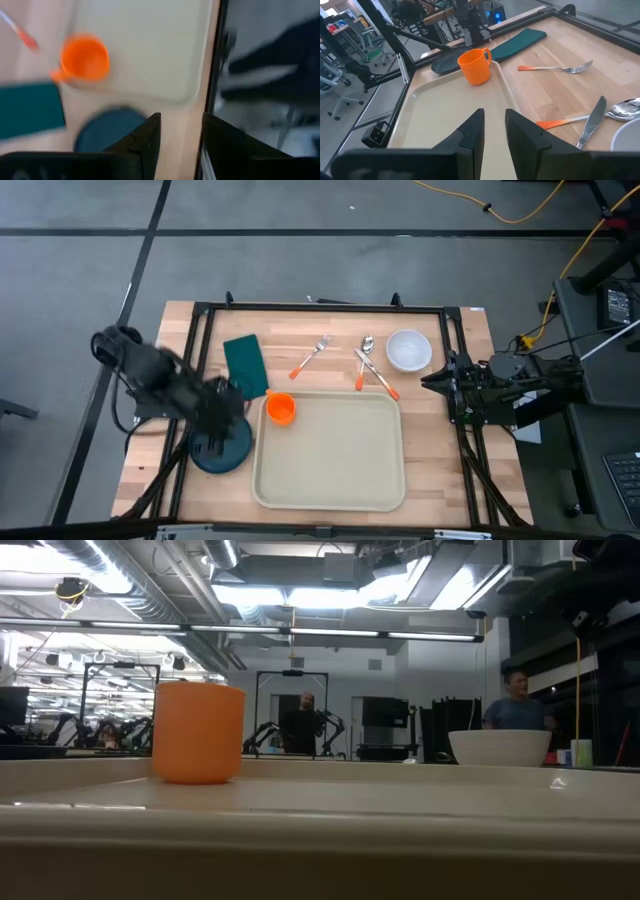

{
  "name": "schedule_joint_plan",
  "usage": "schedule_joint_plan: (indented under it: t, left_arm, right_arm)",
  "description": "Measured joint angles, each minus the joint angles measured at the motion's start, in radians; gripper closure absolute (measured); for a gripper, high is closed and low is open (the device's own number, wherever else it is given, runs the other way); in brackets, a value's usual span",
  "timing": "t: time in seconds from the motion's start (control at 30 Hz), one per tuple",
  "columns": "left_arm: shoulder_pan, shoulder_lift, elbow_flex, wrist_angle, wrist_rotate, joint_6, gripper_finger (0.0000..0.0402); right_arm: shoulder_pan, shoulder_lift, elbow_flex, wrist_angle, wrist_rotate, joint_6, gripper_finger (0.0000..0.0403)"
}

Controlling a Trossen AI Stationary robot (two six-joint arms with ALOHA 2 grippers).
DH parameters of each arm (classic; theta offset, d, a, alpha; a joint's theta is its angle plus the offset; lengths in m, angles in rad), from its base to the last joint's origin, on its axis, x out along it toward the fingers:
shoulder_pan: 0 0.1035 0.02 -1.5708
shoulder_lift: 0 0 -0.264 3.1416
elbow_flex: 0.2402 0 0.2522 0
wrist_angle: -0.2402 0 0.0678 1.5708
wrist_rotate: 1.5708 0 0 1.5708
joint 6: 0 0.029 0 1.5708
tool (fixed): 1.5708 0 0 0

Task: Set up tray
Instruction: Put the plate on the tray to the bottom right of the mug

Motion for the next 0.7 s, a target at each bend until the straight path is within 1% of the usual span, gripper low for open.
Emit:
schedule_joint_plan:
  t: [0.07,0.13,0.2,0.23,0.5,0.6,0.7]
  left_arm:
    - [-0.044,0.032,-0.011,0.009,-0.023,-0.038,0.0265]
    - [-0.081,0.056,-0.044,0.012,-0.09,-0.099,0.0264]
    - [-0.111,0.081,-0.096,0.016,-0.133,-0.176,0.0261]
    - [-0.123,0.092,-0.131,0.022,-0.138,-0.218,0.0259]
    - [-0.199,0.131,-0.485,0.22,-0.09,-0.621,0.0233]
    - [-0.208,0.13,-0.593,0.342,-0.075,-0.716,0.0214]
    - [-0.21,0.129,-0.689,0.498,-0.052,-0.759,0.0193]
  right_arm:
    - [0.0,0.0,0.0,0.0,0.0,0.0,0.032]
    - [0.0,0.0,0.0,0.0,0.0,0.0,0.032]
    - [0.0,0.0,0.0,0.0,0.0,0.0,0.032]
    - [0.0,0.0,0.0,0.0,0.0,0.0,0.032]
    - [0.0,0.0,0.0,0.0,0.0,0.0,0.032]
    - [0.0,0.0,0.0,0.0,0.0,0.0,0.032]
    - [0.0,0.0,0.0,0.0,0.0,0.0,0.032]
